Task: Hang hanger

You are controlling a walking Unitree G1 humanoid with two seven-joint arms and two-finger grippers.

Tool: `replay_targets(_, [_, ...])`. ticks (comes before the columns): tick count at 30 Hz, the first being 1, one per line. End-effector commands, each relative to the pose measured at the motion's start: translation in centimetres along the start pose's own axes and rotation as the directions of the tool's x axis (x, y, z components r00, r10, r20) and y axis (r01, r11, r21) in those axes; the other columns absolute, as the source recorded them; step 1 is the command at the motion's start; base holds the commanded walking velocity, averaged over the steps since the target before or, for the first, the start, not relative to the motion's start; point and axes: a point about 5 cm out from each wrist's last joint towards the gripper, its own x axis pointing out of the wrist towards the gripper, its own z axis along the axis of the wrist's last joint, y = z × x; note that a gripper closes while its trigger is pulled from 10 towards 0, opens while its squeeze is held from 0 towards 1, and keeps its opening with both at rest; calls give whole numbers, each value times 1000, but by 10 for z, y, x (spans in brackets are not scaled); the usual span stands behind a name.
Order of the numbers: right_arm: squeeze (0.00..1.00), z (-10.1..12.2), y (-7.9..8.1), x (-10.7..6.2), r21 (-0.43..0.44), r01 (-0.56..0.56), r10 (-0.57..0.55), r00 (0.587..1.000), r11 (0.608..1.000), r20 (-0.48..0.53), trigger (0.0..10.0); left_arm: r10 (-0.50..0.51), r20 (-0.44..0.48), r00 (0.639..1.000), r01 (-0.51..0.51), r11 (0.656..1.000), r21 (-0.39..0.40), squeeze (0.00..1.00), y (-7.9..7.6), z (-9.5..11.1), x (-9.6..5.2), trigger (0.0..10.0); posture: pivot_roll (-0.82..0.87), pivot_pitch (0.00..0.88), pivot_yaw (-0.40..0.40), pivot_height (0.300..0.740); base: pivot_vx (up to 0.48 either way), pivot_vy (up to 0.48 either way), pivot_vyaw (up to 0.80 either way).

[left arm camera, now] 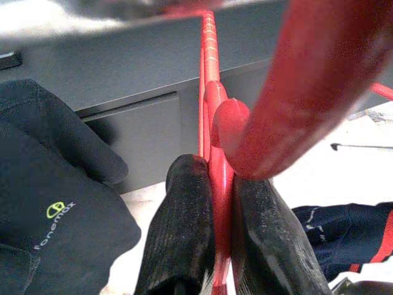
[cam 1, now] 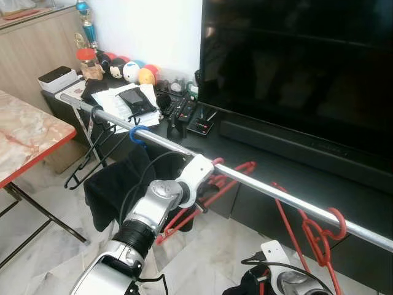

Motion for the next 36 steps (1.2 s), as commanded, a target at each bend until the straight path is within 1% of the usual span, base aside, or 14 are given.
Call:
replay_targets(1, [0,6,-1,-1,-9,5,-5,1000,1000,20,10000,10,-50,999,-9,1000,21,0,-1,-9,1,0,-5,0,-7,740,0,0,0])
replay_targets(10, [0,6,-1,-1,-9,5,-5,1000,1000,21,10000,10,-57,998,-8,999,34,0,-3,-10,2,0,-6,0,-5,740,0,0,0])
replay_targets(12, [0,6,-1,-1,-9,5,-5,1000,1000,21,10000,53,-19,998,-53,998,20,0,2,-7,0,0,-6,0,-5,740,0,0,0])
replay_targets(14, [0,6,-1,-1,-8,5,-5,1000,1000,21,10000,74,-1,997,-74,997,9,0,5,-5,-2,0,-6,0,-5,740,0,0,0])
replay_targets(15, [0,6,-1,-1,-6,6,-6,1000,1000,21,10000,103,71,992,-102,995,-14,0,9,-2,-9,0,-6,0,-5,740,0,0,0])
replay_targets(16, [0,6,-1,-1,-5,6,-6,1000,1000,21,10000,109,92,990,-107,994,-21,0,11,-3,-12,0,-6,0,-5,740,0,0,0])
replay_targets(19, [0,6,-1,0,-6,6,-6,1000,1000,21,10000,109,103,989,-108,994,-16,0,12,-5,-17,0,-4,0,-5,740,0,0,0])
replay_targets(23, [0,5,-2,-1,-11,5,-5,1000,1000,18,10000,137,143,980,-134,991,-30,0,14,-19,-40,0,8,0,-13,740,0,0,0])
replay_targets(24, [0,5,-2,-1,-11,5,-5,1000,1000,18,10000,137,143,980,-134,991,-30,0,14,-19,-40,0,8,0,-13,740,0,0,0])
replay_targets(27, [0,5,-3,-1,-16,6,-6,1000,1000,16,10000,164,195,967,-157,986,-50,0,12,-23,-55,0,10,0,-15,740,0,0,0])
replay_targets(32, [0,5,-3,-1,-17,8,-7,1000,1000,15,10000,143,215,966,-139,990,-37,0,6,-29,-65,0,12,0,-15,740,0,0,0])
replay_targets(33, [0,5,-3,-1,-17,8,-7,1000,1000,15,10000,143,215,966,-139,990,-37,0,6,-29,-65,0,12,0,-15,740,0,0,0])
replay_targets(34, [0,5,-4,-1,-20,8,-7,1000,1000,15,10000,150,240,959,-143,989,-46,0,5,-30,-72,0,15,0,-19,740,0,0,0])
replay_targets(36, [0,5,-4,-1,-22,8,-7,1000,1000,15,10000,166,260,951,-157,986,-57,0,5,-30,-75,0,15,0,-19,740,0,0,0])
